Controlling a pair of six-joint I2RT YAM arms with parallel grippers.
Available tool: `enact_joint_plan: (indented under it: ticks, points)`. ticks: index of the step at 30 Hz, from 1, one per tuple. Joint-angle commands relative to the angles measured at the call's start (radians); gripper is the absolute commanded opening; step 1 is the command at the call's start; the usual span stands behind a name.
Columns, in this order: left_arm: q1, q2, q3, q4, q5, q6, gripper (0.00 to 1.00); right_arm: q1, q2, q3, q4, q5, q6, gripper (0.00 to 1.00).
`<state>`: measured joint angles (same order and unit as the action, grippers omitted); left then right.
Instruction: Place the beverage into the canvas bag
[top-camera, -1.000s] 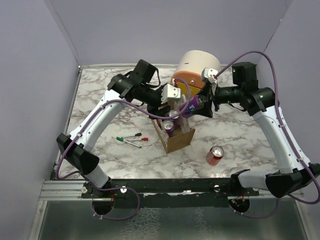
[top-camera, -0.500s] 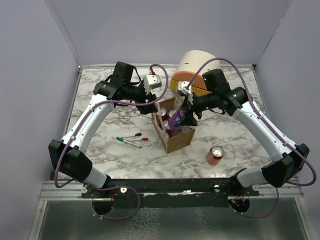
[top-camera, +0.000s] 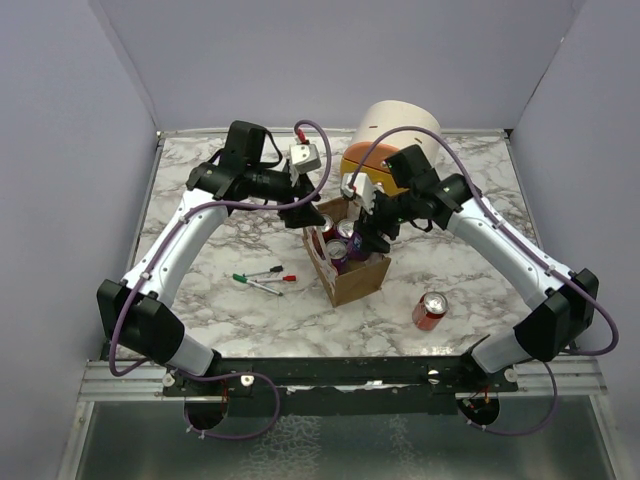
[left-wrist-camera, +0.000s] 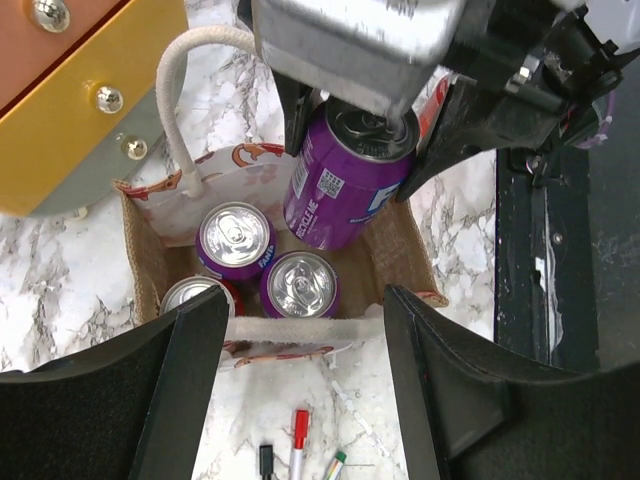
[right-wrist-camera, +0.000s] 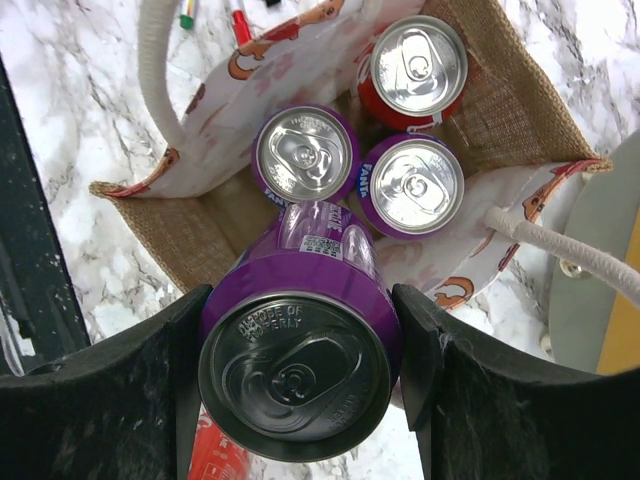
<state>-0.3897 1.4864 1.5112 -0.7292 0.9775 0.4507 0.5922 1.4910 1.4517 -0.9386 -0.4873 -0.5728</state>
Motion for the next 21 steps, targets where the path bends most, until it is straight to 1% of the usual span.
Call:
enact_joint_plan:
  ticks: [1, 5, 8, 14, 20, 21]
  points:
    - [0.006, -0.015, -0.01, 0.095, 0.001, -0.078, 0.65, 0.018, -0.003, 0.003, 0.043, 0.099, 0.012, 0.09]
    - [0.006, -0.005, -0.038, 0.165, -0.043, -0.144, 0.63, 0.021, 0.007, -0.011, 0.055, 0.134, 0.026, 0.09]
    - [0.006, -0.002, -0.063, 0.192, -0.054, -0.16, 0.6, 0.021, 0.013, -0.032, 0.073, 0.145, 0.033, 0.09]
    - [0.006, -0.014, -0.122, 0.201, -0.058, -0.128, 0.55, 0.023, 0.018, -0.073, 0.106, 0.132, 0.049, 0.09]
    - [0.005, -0.024, -0.152, 0.186, -0.038, -0.07, 0.54, 0.023, 0.032, -0.101, 0.129, 0.116, 0.057, 0.1]
    - [0.006, -0.025, -0.178, 0.183, -0.027, -0.061, 0.54, 0.023, 0.035, -0.106, 0.133, 0.113, 0.063, 0.1]
